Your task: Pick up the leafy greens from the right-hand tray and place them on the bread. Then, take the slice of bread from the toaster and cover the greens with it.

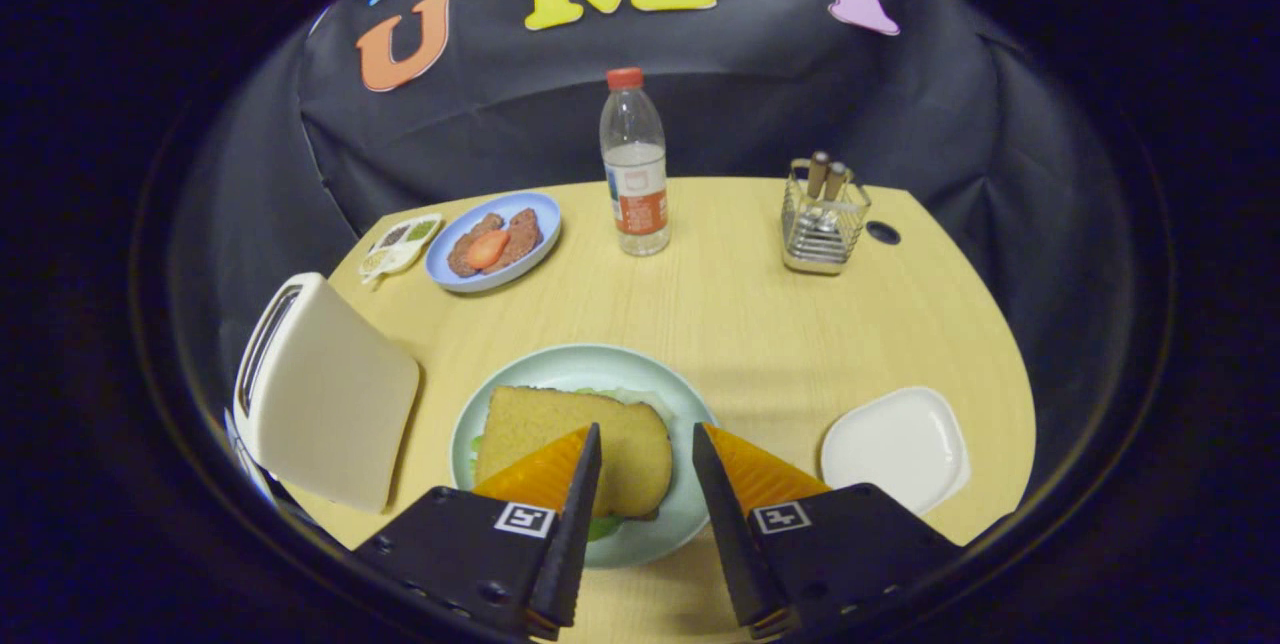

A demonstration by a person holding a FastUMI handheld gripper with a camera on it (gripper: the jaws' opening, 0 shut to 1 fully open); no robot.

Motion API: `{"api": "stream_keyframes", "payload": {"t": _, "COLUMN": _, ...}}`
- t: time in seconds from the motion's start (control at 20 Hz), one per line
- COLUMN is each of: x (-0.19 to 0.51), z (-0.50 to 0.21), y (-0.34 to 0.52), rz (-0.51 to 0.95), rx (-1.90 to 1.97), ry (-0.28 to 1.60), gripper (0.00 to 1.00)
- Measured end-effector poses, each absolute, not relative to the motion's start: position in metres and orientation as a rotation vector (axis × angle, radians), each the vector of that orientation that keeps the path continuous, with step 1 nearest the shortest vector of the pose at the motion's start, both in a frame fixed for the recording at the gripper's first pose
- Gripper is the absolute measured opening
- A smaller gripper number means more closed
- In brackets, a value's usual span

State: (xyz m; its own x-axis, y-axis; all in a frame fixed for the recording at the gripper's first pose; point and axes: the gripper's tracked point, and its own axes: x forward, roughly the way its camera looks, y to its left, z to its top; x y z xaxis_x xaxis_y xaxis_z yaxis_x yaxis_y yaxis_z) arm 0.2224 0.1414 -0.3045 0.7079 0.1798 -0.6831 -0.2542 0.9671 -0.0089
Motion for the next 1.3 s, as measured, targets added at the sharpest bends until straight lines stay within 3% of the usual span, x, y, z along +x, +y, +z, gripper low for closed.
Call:
{"api": "stream_keyframes", "payload": {"t": 0.15, "x": 0.188, "z": -0.262, "y": 0.147, "rz": 0.203, "rx": -0.107, "ry": 0.648, "gripper": 0.78}}
{"api": "stream_keyframes", "payload": {"t": 0.45, "x": 0.113, "z": -0.158, "y": 0.163, "rz": 0.175, "rx": -0.103, "ry": 0.419, "gripper": 0.90}}
{"api": "stream_keyframes", "payload": {"t": 0.95, "x": 0.015, "z": -0.003, "y": 0.176, "rz": 0.169, "rx": -0.072, "ry": 0.122, "gripper": 0.95}}
{"api": "stream_keyframes", "payload": {"t": 1.3, "x": -0.041, "z": 0.057, "y": 0.180, "rz": 0.177, "rx": -0.104, "ry": -0.046, "gripper": 0.95}}
